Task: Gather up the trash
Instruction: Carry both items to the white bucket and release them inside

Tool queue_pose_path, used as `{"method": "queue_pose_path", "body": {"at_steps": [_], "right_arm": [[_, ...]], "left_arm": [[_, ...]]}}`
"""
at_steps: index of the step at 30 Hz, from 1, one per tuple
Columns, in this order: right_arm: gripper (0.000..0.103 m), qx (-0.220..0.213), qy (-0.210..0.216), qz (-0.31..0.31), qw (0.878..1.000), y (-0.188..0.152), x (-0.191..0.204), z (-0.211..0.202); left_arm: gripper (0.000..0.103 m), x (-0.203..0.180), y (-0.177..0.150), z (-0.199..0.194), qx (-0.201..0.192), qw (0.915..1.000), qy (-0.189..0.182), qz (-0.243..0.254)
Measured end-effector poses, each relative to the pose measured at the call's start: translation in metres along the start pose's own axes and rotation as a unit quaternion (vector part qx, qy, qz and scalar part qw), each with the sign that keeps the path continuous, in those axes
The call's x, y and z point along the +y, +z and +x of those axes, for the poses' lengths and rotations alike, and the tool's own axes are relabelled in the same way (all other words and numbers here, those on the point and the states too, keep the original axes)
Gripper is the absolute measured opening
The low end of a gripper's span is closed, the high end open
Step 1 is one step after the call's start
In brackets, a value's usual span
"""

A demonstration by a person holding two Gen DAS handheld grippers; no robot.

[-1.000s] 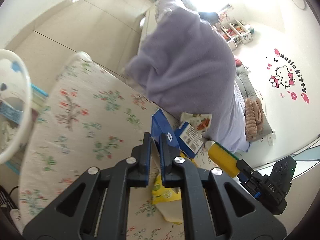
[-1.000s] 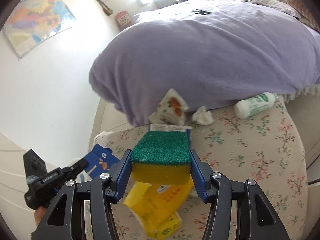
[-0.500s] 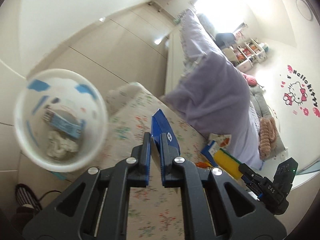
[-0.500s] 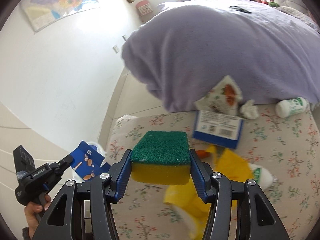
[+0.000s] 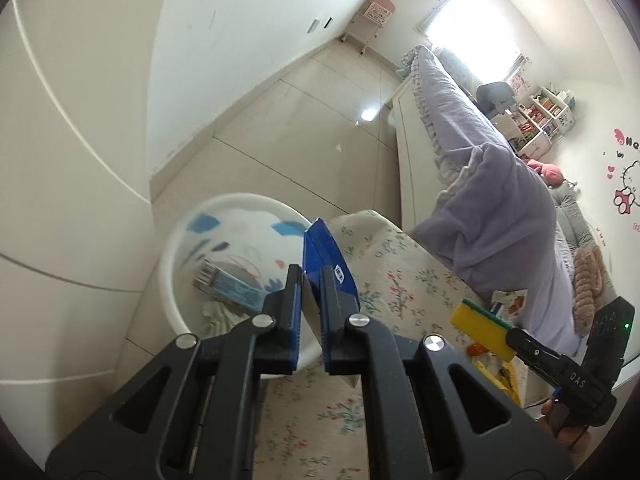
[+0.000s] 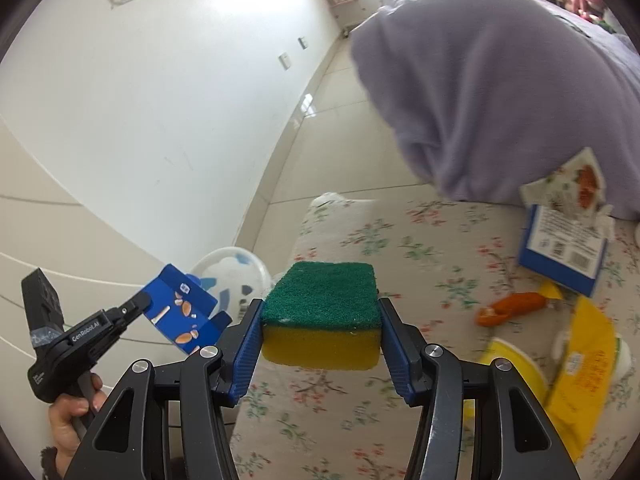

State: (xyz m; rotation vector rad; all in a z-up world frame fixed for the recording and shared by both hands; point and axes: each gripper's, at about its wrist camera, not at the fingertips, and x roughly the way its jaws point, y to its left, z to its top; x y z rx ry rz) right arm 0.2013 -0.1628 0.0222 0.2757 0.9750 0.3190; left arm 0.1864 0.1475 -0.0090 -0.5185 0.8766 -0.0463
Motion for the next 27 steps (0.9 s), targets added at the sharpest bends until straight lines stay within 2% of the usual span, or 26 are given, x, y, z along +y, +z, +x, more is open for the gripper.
{"method": "queue_pose_path", "body": {"at_steps": [8, 15, 16, 17, 18, 20, 21, 27], "right_arm": [[0.056, 0.016, 0.026, -0.023, 0.999, -0.008, 0.035, 0.033], [0.056, 0.024, 0.049, -0.052, 0.997, -0.015, 0.061, 0.058], [0.056, 0.024, 0.054, -0.054, 0.997, -0.015, 0.064, 0.062], [0.056, 0.024, 0.057, -0.056, 0.997, -0.016, 0.067, 0.064], [0.056, 0.025, 0.059, -0.057, 0.996, -0.016, 0.069, 0.069], [0.056, 0.023, 0.056, -0.066, 0.996, -0.016, 0.073, 0.077], [0.056, 0.022, 0.053, -0.07, 0.996, -0.016, 0.075, 0.08], [0.056, 0.02, 0.063, -0.066, 0.996, -0.012, 0.079, 0.09]], "left_arm": [[0.011, 0.005, 0.009, -0.002, -0.036, 0.9972, 0.042, 0.049], [0.016, 0.002, 0.011, -0.002, -0.053, 0.9888, 0.098, 0.099], [0.019, 0.003, 0.012, -0.001, -0.052, 0.9868, 0.114, 0.102], [0.03, 0.004, 0.012, 0.0, -0.048, 0.9863, 0.122, 0.101], [0.048, 0.007, 0.013, -0.001, -0.044, 0.986, 0.129, 0.096], [0.071, 0.013, 0.013, -0.005, -0.043, 0.9853, 0.146, 0.079], [0.075, 0.014, 0.012, -0.007, -0.045, 0.9847, 0.151, 0.074], [0.084, 0.019, 0.002, -0.019, -0.03, 0.9783, 0.186, 0.085]]}}
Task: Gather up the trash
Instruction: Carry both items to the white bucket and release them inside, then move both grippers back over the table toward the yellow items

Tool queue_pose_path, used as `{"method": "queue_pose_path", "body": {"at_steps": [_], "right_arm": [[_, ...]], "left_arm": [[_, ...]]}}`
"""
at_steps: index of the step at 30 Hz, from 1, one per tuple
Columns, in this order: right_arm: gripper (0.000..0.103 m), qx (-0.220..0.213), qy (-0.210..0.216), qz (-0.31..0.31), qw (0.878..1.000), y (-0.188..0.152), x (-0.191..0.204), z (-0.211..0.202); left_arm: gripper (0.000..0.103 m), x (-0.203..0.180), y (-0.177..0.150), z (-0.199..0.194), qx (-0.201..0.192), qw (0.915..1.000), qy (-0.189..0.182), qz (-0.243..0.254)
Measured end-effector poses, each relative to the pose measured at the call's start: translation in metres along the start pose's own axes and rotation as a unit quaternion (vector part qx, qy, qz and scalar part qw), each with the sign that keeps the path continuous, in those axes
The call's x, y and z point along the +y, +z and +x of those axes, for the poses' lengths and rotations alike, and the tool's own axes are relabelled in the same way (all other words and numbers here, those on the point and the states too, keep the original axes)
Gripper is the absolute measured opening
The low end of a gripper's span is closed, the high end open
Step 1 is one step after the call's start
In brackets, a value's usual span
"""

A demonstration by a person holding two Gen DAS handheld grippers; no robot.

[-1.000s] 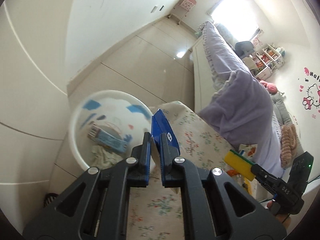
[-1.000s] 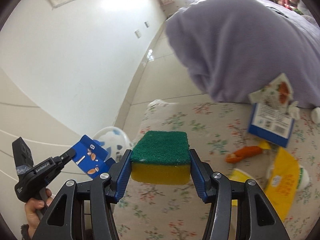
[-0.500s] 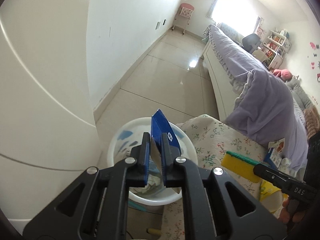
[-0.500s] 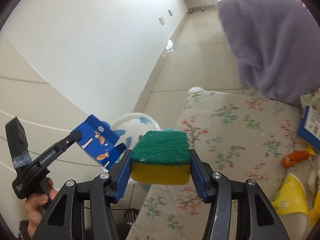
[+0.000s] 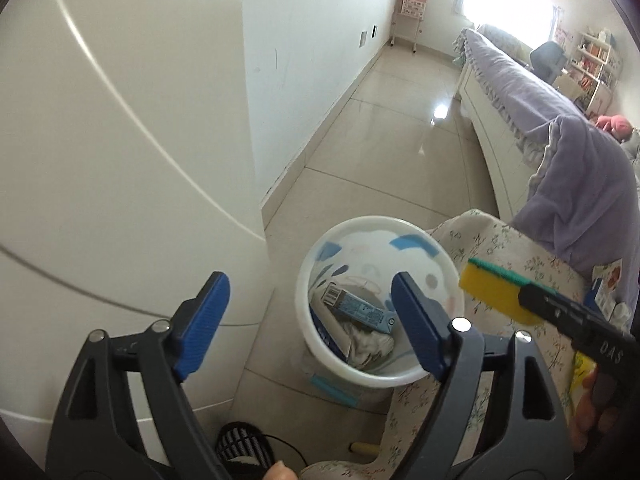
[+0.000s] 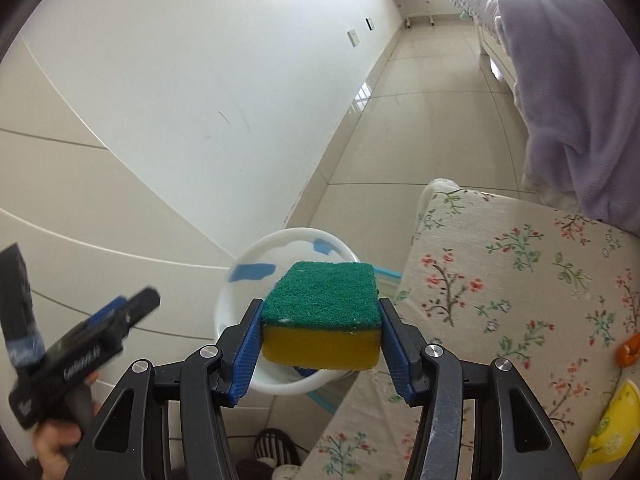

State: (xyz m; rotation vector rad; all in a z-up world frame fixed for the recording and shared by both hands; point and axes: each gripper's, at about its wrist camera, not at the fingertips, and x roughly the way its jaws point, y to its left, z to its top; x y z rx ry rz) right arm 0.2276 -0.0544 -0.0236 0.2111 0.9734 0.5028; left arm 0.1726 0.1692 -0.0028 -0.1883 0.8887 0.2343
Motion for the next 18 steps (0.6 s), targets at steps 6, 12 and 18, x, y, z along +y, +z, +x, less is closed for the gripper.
{"method": "queue_pose_path", "body": {"at_steps": [6, 12, 18], "right_arm": [[0.06, -0.013, 0.033, 0.011, 0.999, 0.002, 0.003, 0.012], [0.072, -0.039, 0.068, 0.026, 0.997, 0.006, -0.004, -0.002], [0.073, -0.057, 0.023, 0.004, 0.998, 0.007, -0.006, -0.036]], "left_arm": [[0.091, 0.006, -0.012, -0.011, 0.007, 1.0, 0.003, 0.005], [0.1, 0.009, -0.02, -0.015, 0.016, 0.9998, 0.001, 0.009], [0.1, 0.005, -0.021, -0.021, 0.018, 0.9997, -0.013, 0.013]]}}
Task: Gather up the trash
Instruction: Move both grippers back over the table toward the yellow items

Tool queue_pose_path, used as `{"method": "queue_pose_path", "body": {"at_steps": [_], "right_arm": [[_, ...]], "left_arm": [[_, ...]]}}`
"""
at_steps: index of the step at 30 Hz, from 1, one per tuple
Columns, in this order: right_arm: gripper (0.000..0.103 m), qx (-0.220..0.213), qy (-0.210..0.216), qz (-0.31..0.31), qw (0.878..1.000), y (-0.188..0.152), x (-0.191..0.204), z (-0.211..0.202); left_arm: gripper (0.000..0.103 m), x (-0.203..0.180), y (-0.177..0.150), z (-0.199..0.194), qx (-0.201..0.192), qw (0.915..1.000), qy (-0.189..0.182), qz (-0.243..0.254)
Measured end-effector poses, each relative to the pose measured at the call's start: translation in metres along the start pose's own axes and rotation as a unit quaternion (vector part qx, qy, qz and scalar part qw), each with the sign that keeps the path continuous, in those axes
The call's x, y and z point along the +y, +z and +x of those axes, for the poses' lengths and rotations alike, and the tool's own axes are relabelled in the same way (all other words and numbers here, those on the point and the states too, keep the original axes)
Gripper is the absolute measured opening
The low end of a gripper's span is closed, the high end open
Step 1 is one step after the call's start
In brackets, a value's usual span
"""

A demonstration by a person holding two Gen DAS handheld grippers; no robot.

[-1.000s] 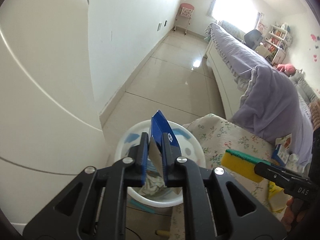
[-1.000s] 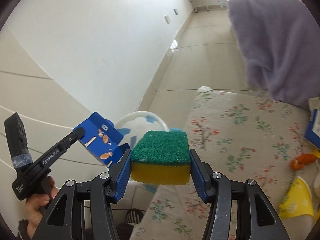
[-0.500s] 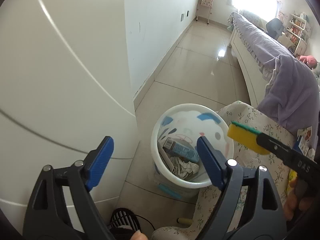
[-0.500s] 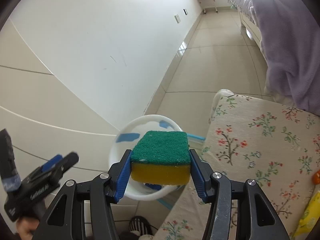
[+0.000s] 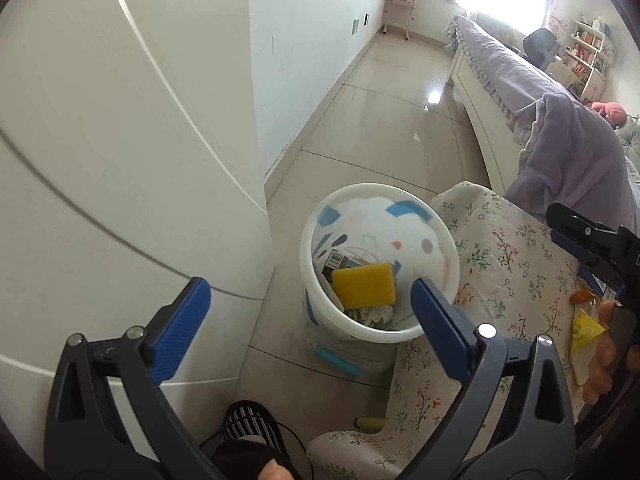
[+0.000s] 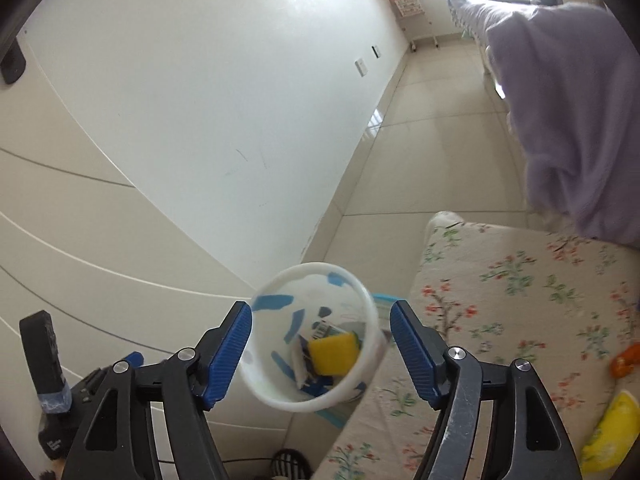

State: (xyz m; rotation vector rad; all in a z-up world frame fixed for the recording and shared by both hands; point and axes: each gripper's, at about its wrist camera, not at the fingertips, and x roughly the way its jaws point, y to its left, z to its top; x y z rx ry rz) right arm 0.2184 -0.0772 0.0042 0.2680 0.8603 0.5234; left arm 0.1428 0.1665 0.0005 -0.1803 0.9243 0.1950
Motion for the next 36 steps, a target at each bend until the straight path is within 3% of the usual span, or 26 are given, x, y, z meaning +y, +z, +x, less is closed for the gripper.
{"method": "queue_pose_path", "body": {"at_steps": [10, 21, 30, 36], "right_arm": [[0.074, -0.013, -0.078, -0.039, 0.996, -0.013, -0.03, -0.077], [0.078, -0.021, -0.156, 0.025, 0.987, -0.029, -0.109, -0.149], [0.078, 0.043, -0.207, 0.066, 0.975, -0.044, -0.16, -0.166], [0.078, 0.061, -0.216, 0.093, 0.97, -0.052, -0.185, -0.172]], "left_arm": [[0.1, -0.04, -0.009, -0.006, 0.013, 0.9989, -0.042, 0.017], [0.101, -0.102, -0.021, -0.011, 0.024, 0.9949, -0.077, 0.059], [0.102, -0.15, -0.032, -0.005, 0.049, 0.9896, -0.1, 0.091], [0.102, -0.176, -0.04, 0.001, 0.073, 0.9844, -0.122, 0.103]]}}
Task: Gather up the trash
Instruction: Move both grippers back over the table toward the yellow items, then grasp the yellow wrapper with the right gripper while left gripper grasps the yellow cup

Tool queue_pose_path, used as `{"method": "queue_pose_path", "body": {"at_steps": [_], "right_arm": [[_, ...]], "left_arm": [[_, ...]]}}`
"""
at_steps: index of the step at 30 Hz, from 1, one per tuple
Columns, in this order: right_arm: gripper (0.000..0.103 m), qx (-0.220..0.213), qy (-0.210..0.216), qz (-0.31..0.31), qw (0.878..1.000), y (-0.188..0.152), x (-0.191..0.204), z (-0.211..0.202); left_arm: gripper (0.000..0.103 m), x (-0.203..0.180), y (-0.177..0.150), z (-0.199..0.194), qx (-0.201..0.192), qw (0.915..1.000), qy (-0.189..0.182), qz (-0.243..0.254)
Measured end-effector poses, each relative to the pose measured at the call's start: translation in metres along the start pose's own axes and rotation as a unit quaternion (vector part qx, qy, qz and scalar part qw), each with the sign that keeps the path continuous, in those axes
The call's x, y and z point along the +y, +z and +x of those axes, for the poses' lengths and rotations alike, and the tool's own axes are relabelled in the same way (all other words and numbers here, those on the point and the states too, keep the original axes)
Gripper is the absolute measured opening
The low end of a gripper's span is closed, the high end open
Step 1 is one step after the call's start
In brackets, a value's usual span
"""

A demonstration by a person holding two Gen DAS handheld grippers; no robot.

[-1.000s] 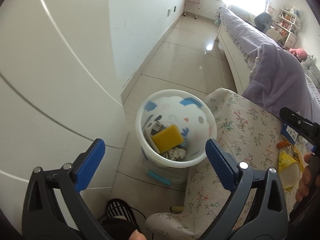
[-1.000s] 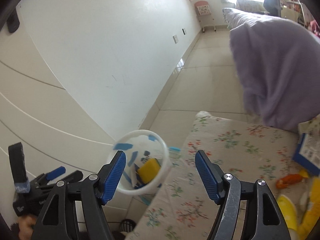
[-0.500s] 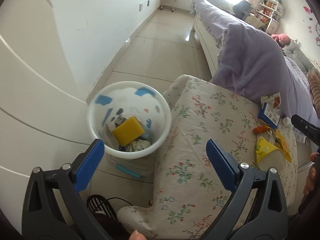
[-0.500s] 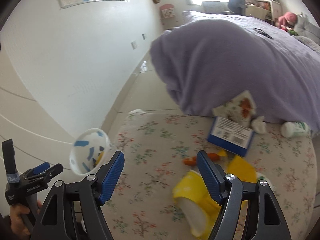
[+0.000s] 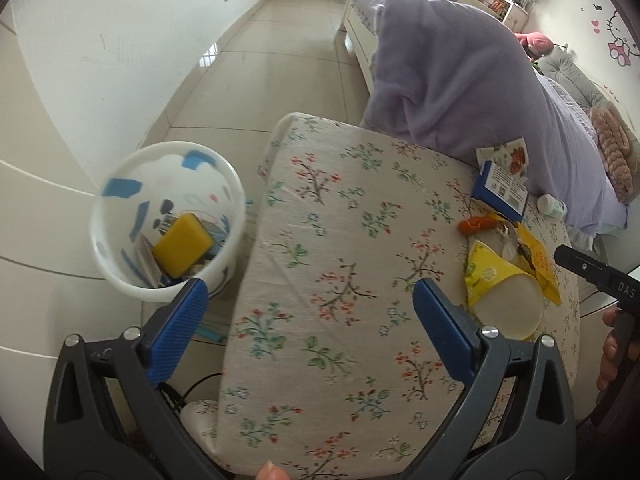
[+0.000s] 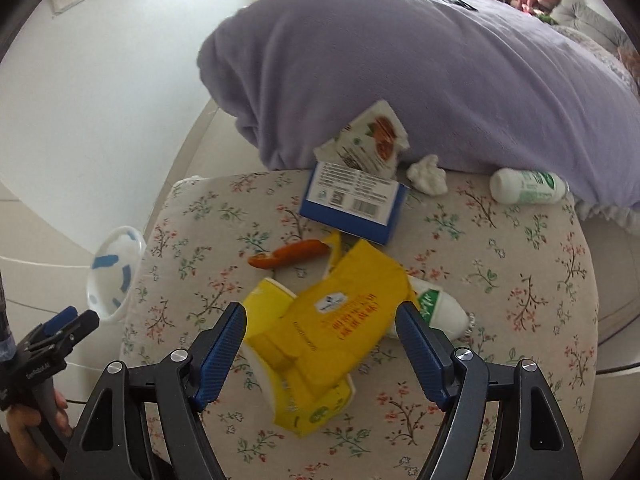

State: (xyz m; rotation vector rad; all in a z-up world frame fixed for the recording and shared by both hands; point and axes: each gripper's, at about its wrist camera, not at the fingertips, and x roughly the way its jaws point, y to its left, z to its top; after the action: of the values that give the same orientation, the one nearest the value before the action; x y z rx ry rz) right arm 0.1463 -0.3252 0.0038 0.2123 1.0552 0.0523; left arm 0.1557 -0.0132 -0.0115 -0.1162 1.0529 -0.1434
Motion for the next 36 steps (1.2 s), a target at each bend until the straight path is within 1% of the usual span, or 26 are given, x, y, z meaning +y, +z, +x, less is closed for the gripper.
{"method": "queue_pose_path", "body": {"at_steps": [4, 8, 11, 13, 14, 15, 16, 17, 18, 19, 20, 21, 25, 28, 30, 33, 35, 36], "right_arm": [[0.078, 0.022, 0.006, 0.032, 0.999, -0.001, -0.017, 0.011], [0.078, 0.038, 0.013, 0.065, 0.997, -0.001, -0.032, 0.021], [0.078, 0.054, 0.049, 0.11, 0.991, -0.001, -0.044, 0.031], [0.077, 0.07, 0.084, 0.153, 0.982, -0.004, -0.052, 0.042], [0.071, 0.073, 0.092, 0.164, 0.979, -0.005, -0.055, 0.044], [0.059, 0.075, 0.103, 0.18, 0.975, -0.006, -0.058, 0.048], [0.051, 0.077, 0.11, 0.187, 0.973, -0.006, -0.059, 0.05], [0.034, 0.078, 0.114, 0.188, 0.972, -0.006, -0.059, 0.051], [0.021, 0.08, 0.12, 0.186, 0.972, -0.005, -0.059, 0.051], [0.018, 0.078, 0.123, 0.186, 0.972, -0.005, -0.059, 0.05], [0.012, 0.073, 0.126, 0.189, 0.971, -0.004, -0.058, 0.046], [0.01, 0.063, 0.127, 0.183, 0.973, -0.002, -0.057, 0.039], [0.009, 0.022, 0.103, 0.139, 0.985, 0.002, -0.051, 0.012], [0.009, 0.0, 0.091, 0.121, 0.988, 0.001, -0.052, -0.006], [0.009, -0.012, 0.084, 0.115, 0.99, -0.001, -0.055, -0.015], [0.009, -0.024, 0.075, 0.11, 0.991, -0.004, -0.063, -0.027], [0.009, -0.028, 0.07, 0.111, 0.991, -0.007, -0.07, -0.032], [0.009, -0.029, 0.068, 0.112, 0.991, -0.009, -0.075, -0.034]], "left_arm": [[0.102, -0.012, -0.001, 0.007, 0.007, 0.9999, -0.001, 0.011], [0.102, -0.015, -0.002, 0.01, 0.013, 0.9998, -0.002, 0.011], [0.102, -0.013, -0.003, 0.01, 0.014, 0.9999, -0.003, 0.007], [0.102, -0.013, -0.003, 0.011, 0.016, 0.9998, -0.005, 0.004], [0.102, -0.013, -0.003, 0.011, 0.017, 0.9998, -0.006, 0.003], [0.102, -0.013, -0.003, 0.012, 0.017, 0.9998, -0.007, 0.003], [0.102, -0.014, -0.003, 0.012, 0.018, 0.9998, -0.009, 0.003], [0.102, -0.014, -0.004, 0.012, 0.019, 0.9998, -0.011, 0.002], [0.102, -0.015, -0.004, 0.011, 0.019, 0.9997, -0.013, 0.002], [0.102, -0.016, -0.005, 0.011, 0.02, 0.9996, -0.017, 0.003], [0.102, -0.018, -0.005, 0.011, 0.021, 0.9996, -0.02, 0.003], [0.102, -0.02, -0.005, 0.01, 0.021, 0.9995, -0.025, 0.004], [0.102, -0.035, -0.007, 0.01, 0.017, 0.9987, -0.047, 0.014], [0.102, -0.051, -0.01, 0.009, 0.017, 0.9971, -0.07, 0.024], [0.102, -0.064, -0.014, 0.012, 0.025, 0.9951, -0.091, 0.03], [0.102, -0.08, -0.02, 0.02, 0.047, 0.9908, -0.125, 0.019], [0.102, -0.088, -0.024, 0.026, 0.062, 0.9891, -0.133, 0.01], [0.102, -0.09, -0.026, 0.029, 0.068, 0.9891, -0.131, 0.009]]}}
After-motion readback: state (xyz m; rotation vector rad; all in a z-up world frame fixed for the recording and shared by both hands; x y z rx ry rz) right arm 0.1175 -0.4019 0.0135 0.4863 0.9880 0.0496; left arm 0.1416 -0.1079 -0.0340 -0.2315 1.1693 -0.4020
